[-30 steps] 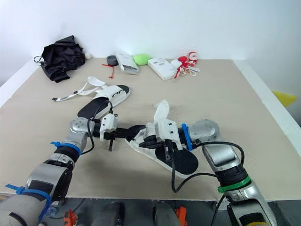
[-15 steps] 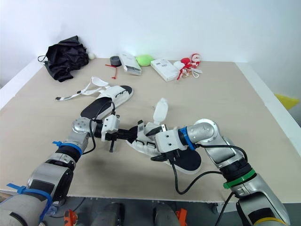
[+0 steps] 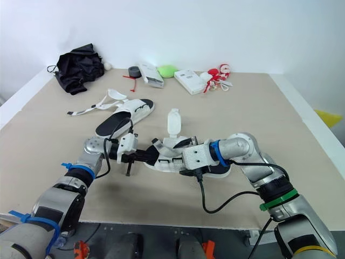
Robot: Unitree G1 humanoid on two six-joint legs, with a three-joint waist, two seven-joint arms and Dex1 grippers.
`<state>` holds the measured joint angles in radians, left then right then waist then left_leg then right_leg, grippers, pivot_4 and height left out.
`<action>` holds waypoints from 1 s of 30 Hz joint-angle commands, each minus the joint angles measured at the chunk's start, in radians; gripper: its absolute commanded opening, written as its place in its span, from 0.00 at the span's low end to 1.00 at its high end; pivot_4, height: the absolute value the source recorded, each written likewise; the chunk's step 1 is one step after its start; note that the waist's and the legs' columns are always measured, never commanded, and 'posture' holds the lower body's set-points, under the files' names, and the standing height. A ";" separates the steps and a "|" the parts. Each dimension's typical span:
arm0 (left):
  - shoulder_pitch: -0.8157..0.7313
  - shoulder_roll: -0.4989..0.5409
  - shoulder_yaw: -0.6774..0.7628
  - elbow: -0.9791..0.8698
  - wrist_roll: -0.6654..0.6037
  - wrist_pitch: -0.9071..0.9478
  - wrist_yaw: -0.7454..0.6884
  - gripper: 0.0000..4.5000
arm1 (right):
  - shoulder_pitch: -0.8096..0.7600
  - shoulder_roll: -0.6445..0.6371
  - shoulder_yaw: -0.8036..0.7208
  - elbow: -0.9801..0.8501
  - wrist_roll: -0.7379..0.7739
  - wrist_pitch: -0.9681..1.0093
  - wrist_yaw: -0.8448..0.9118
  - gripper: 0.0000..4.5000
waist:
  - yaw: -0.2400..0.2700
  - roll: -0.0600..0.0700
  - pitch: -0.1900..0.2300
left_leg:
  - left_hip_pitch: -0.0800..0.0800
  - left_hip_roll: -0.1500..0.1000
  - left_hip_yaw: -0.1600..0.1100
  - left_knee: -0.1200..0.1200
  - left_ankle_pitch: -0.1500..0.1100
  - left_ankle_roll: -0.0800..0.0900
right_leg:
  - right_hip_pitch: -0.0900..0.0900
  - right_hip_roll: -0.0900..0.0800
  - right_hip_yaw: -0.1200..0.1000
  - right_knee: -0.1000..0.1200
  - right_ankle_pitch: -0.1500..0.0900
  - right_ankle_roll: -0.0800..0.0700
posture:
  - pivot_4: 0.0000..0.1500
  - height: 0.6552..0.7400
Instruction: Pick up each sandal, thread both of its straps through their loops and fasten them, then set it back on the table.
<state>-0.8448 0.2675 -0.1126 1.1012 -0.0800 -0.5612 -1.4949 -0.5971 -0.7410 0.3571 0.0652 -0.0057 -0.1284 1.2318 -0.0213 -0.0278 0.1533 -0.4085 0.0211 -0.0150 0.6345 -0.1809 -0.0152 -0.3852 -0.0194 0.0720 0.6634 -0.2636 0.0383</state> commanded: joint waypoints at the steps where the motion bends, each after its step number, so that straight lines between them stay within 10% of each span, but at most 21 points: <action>1: 0.038 0.011 -0.040 0.045 0.058 0.019 -0.002 0.00 | -0.006 -0.012 -0.090 -0.079 0.184 0.221 0.069 0.98 | 0.000 0.000 0.000 | 0.000 0.000 0.001 0.000 0.000 0.000 | 0.000 0.000 0.000 0.000 0.000 0.000 | 1.00 1.00; 6: 0.041 0.013 -0.039 0.045 0.059 0.020 -0.001 0.00 | -0.129 0.031 -0.179 -0.204 0.517 0.730 0.074 0.98 | 0.000 0.003 0.001 | -0.003 0.001 0.002 -0.002 0.000 0.000 | 0.002 0.000 0.000 0.000 0.000 0.001 | 1.00 1.00; 16: 0.048 0.010 -0.039 0.041 0.056 0.018 0.006 0.00 | -0.379 0.183 -0.199 -0.013 0.672 1.435 -0.186 0.98 | 0.001 0.003 0.000 | -0.009 0.007 0.006 -0.004 0.002 0.003 | -0.007 -0.004 -0.004 0.000 0.002 -0.003 | 1.00 1.00; 30: 0.061 0.014 -0.036 0.033 0.052 0.015 0.016 0.00 | -0.499 0.207 -0.090 0.157 0.619 1.656 -0.316 0.98 | 0.001 0.004 -0.001 | -0.020 0.008 0.011 -0.003 0.005 0.008 | -0.017 -0.004 -0.008 0.000 0.003 0.001 | 1.00 1.00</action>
<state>-0.8374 0.2678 -0.1085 1.0776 -0.0939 -0.5691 -1.4978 -1.0743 -0.5225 0.2631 0.2239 0.6178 1.5300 0.9132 -0.0207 -0.0237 0.1526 -0.4290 0.0290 -0.0041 0.6312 -0.1763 -0.0075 -0.4019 -0.0236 0.0640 0.6638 -0.2599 0.0386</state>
